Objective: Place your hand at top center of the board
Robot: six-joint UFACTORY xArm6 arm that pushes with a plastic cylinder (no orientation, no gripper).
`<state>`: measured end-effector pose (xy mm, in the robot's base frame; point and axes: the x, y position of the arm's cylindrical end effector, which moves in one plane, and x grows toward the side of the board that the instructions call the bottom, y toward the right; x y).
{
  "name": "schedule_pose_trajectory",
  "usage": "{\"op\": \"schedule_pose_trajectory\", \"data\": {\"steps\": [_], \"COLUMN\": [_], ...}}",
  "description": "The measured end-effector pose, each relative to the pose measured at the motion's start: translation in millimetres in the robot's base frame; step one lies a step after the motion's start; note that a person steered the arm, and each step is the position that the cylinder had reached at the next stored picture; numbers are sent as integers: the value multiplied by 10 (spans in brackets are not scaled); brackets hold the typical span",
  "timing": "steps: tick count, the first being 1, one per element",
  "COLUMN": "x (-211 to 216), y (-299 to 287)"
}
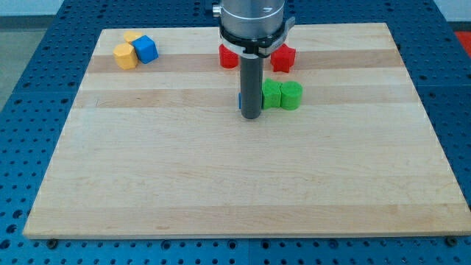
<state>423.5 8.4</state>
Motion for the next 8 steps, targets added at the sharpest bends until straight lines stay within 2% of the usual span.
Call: {"op": "schedule_pose_trajectory", "data": {"steps": [3, 5, 6, 7, 8], "x": [39, 77, -260, -750, -752], "y": [-99, -1138, -1324, -1220, -1211]}}
